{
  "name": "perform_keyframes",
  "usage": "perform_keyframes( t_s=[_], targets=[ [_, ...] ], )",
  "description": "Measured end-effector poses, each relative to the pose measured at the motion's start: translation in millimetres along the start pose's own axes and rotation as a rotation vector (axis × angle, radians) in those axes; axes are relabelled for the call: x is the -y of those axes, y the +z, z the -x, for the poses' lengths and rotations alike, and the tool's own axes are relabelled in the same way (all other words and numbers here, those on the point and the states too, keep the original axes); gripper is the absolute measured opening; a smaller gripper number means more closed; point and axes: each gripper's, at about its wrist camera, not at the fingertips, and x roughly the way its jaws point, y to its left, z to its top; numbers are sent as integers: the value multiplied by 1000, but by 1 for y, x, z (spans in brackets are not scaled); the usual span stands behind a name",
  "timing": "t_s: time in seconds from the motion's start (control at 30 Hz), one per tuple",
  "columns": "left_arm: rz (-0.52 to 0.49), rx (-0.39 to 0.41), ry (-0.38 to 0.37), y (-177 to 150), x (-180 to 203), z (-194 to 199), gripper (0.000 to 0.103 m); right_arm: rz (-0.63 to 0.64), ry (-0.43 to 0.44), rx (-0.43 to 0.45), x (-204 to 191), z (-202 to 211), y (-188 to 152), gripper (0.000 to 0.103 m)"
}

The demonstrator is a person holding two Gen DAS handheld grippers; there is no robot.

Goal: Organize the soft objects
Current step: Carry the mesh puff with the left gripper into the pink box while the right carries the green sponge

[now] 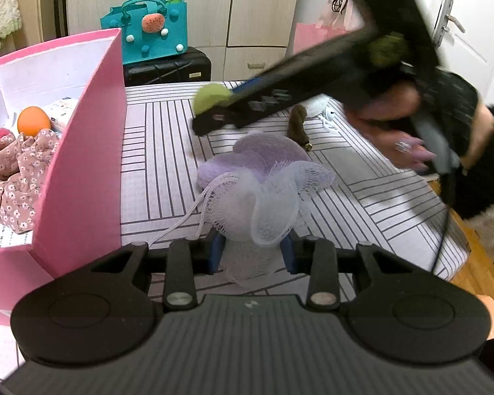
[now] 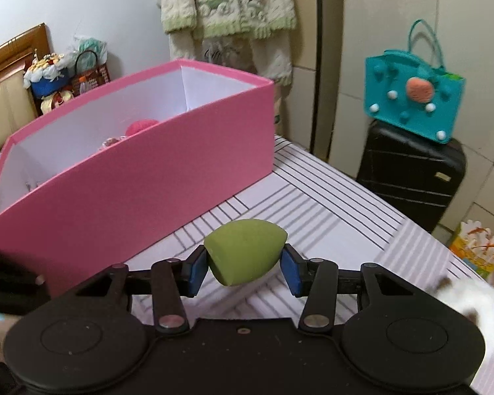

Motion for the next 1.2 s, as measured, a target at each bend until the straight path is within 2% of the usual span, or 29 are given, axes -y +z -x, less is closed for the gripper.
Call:
perform_keyframes(
  t_s=[0.27,0.6,0.83,1.07,1.2],
  targets=[
    [34,25,-26,0,-2,14,33,-23,-62,53,-16,55,-28,53],
    [-6,7,-55,2,5,35,32,-126,-115,-21,-26,86,-62,53],
    [-13,-23,-90,-4,8,51,32,-211,-86,-62,-39,98,-85,53],
    [-14,-60,-114,-7,4,67,32,-236,-51,-82,-58,110,-94,53],
    [19,-100,-169,-6,-4,76,32,-228,-15,-87,-72,118,-92,53]
  ],
)
